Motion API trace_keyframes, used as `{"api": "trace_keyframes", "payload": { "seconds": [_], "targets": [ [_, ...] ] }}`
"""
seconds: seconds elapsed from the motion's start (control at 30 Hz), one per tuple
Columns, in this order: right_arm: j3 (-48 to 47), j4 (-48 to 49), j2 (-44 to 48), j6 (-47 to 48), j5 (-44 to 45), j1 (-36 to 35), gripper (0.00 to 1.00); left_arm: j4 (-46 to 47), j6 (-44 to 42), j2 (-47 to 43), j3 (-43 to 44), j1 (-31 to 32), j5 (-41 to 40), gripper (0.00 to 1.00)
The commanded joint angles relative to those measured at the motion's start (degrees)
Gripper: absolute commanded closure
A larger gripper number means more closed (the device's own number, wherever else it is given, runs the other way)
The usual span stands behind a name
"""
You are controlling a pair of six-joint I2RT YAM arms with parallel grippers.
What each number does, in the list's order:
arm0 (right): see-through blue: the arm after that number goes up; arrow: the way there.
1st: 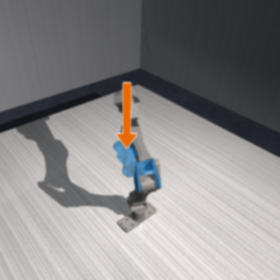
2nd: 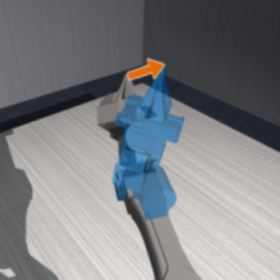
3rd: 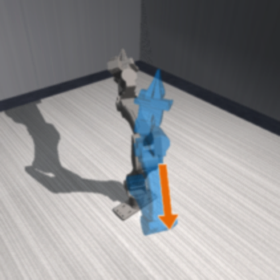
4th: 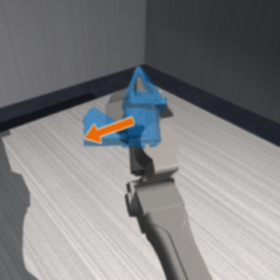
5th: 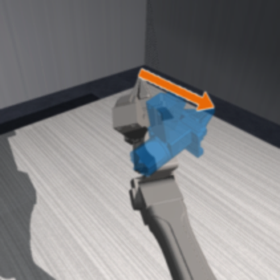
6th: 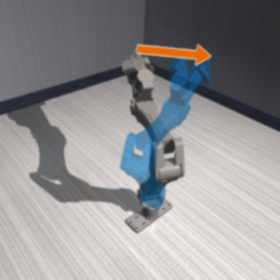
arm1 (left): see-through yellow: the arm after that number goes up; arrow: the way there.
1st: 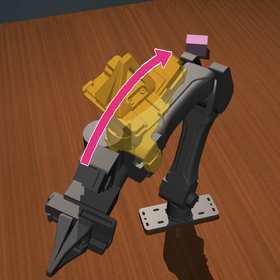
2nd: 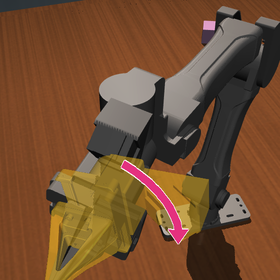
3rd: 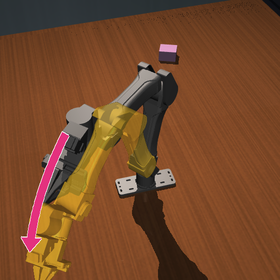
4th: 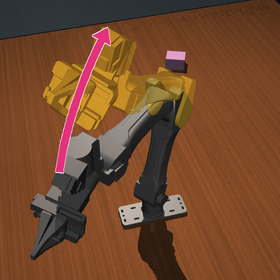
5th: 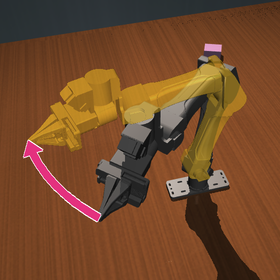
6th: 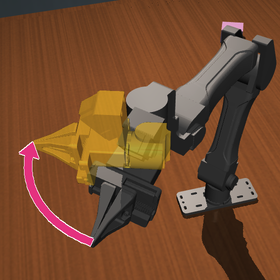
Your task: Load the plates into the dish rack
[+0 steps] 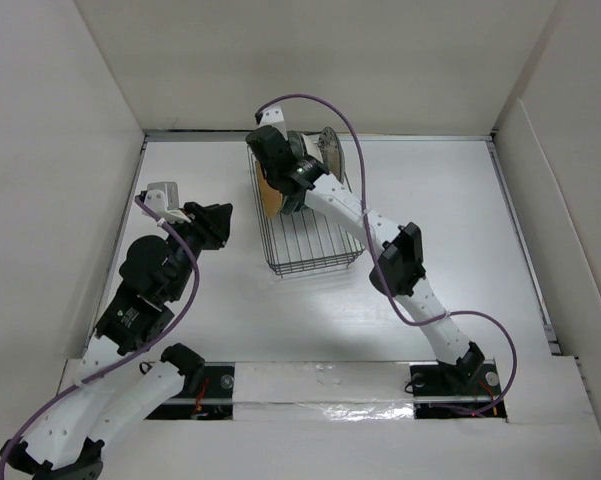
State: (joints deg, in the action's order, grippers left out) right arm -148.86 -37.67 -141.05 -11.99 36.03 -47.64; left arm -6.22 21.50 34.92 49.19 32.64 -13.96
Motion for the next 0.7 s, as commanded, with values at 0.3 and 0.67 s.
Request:
{"api": "trace_keyframes", "payload": {
  "seconds": [0.3,0.67],
  "targets": [
    [3.66,13.15,4.73,0.91,-0.87,-0.88,0.34,2.62,-0.05,0.86,-0.32,0.23,-0.46,0.67],
    [21.47,24.3,25.34,-1.81,-7.2,-0.88,0.0,2.18,-0.23,1.12,-0.32,0.23,-4.15,0.61]
  ]
}}
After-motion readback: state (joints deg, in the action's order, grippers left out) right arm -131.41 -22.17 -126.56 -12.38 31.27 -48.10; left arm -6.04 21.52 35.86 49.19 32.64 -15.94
